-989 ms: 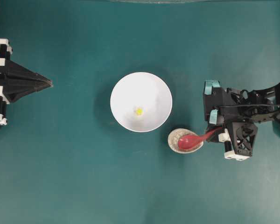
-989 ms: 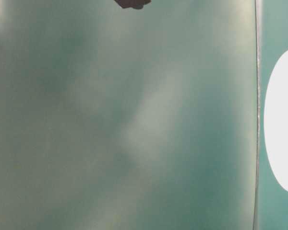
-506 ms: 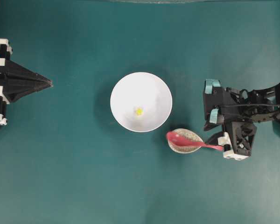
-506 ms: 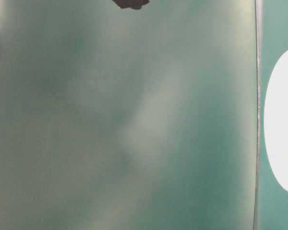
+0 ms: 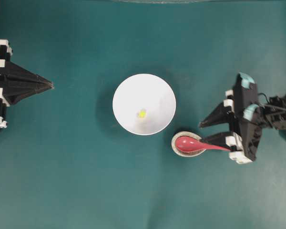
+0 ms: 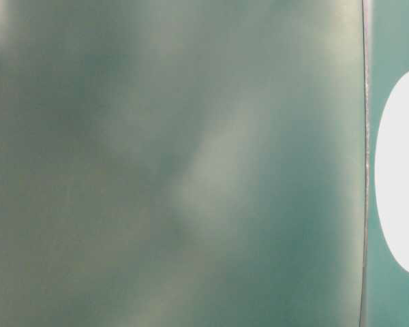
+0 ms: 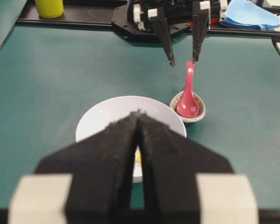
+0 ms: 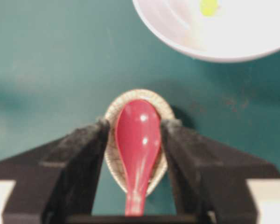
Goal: Scoop the yellow hexagonal prism block from the bowl with a spoon using the right arm.
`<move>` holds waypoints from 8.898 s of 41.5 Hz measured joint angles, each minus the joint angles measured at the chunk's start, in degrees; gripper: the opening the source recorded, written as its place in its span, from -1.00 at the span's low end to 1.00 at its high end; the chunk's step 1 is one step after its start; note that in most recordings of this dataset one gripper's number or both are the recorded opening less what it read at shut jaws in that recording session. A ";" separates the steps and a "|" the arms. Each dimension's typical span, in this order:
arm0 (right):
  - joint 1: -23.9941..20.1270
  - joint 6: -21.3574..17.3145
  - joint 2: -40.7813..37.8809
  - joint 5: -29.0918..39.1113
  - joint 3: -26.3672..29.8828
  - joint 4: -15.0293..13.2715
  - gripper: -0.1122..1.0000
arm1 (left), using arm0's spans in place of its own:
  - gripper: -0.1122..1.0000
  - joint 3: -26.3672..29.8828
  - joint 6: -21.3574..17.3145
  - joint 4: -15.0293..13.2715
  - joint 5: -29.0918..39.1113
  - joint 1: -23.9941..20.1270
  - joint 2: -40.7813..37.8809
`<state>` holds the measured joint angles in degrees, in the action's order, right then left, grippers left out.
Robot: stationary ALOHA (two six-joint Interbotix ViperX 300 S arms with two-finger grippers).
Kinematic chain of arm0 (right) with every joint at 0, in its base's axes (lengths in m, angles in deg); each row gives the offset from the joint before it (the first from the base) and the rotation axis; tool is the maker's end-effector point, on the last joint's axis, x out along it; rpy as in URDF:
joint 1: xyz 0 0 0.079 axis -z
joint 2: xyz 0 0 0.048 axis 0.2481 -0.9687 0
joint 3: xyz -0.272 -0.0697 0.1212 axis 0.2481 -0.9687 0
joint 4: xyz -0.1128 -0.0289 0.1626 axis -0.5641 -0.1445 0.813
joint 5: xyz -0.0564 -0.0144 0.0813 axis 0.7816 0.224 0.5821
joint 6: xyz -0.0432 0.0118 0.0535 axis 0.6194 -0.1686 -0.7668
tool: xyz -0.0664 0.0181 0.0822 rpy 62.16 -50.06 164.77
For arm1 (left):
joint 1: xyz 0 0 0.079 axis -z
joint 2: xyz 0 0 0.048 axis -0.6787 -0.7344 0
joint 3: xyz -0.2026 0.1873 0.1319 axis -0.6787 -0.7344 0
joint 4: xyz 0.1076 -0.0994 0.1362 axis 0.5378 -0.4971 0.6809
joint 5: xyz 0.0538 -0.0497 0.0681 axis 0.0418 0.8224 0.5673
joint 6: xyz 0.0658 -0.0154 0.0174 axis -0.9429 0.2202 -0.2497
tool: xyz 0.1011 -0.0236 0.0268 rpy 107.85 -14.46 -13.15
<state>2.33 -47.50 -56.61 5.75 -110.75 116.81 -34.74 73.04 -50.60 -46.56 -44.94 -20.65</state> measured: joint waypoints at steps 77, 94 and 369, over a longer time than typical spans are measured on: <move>-25.40 -1.76 -27.95 -47.11 -11.34 15.56 0.15 | -0.79 0.00 0.18 0.09 2.20 0.00 -0.09; -25.49 -1.76 -27.95 -47.11 -12.22 15.56 0.14 | -0.79 0.00 0.26 0.00 2.20 0.00 -0.18; -24.35 -2.20 -27.60 -43.95 -10.99 15.38 -0.41 | -0.79 0.00 0.26 0.09 2.90 0.00 -0.09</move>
<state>-22.02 -49.69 -84.21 -38.20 -121.73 132.19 -34.74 73.30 -50.51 -43.66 -44.94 -20.74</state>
